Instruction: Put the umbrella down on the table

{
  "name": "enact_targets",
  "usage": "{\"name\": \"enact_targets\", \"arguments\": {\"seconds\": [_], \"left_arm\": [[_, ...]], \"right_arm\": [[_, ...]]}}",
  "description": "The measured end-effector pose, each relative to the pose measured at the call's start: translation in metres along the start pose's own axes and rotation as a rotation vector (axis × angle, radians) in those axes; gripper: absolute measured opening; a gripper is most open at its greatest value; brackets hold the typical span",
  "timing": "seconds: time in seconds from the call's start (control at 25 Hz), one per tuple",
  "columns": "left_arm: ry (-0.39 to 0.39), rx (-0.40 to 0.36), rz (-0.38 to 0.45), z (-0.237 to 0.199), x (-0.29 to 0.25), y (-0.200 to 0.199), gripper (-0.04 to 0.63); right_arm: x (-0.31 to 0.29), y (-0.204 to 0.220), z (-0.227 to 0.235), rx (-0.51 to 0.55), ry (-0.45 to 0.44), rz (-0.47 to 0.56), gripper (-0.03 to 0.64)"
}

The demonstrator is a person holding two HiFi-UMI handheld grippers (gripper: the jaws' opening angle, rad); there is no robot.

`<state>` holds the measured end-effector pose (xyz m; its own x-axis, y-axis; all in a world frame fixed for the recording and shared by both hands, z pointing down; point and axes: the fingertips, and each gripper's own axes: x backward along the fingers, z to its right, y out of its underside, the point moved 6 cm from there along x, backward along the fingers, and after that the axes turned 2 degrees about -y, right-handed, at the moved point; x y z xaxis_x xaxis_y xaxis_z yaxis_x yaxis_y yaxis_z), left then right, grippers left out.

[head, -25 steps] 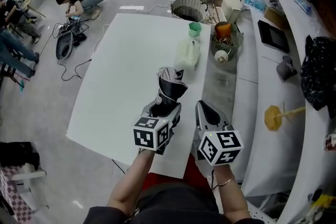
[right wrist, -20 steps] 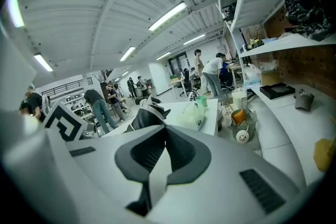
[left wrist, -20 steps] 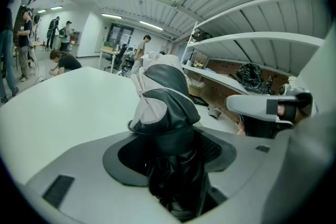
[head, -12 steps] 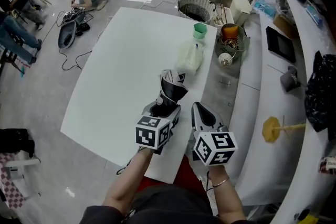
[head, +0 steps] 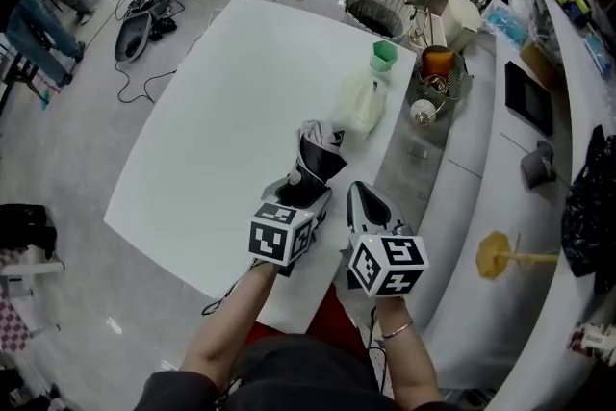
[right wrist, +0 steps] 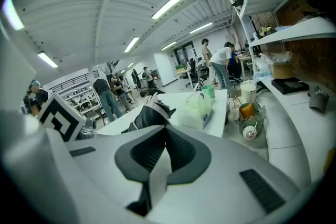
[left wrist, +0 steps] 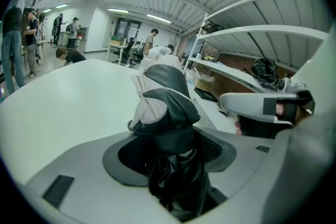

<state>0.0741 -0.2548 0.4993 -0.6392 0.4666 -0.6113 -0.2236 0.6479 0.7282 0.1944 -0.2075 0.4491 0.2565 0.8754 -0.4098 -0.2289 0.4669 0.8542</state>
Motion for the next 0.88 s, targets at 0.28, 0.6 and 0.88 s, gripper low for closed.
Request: {"name": "enact_targets", "arguments": {"seconds": [0.28, 0.6, 0.88], "left_arm": [[-0.007, -0.009, -0.047, -0.002, -0.014, 0.002, 0.258], [-0.018, -0.017, -0.092, -0.002, -0.026, 0.011, 0.258], [-0.043, -0.028, -0.129, -0.005, -0.033, 0.016, 0.258]], "right_arm": [[-0.015, 0.004, 0.007, -0.010, -0.013, -0.036, 0.018], [-0.022, 0.009, 0.017, -0.014, -0.005, -0.066, 0.018], [-0.027, 0.009, 0.018, -0.007, -0.007, -0.085, 0.018]]}}
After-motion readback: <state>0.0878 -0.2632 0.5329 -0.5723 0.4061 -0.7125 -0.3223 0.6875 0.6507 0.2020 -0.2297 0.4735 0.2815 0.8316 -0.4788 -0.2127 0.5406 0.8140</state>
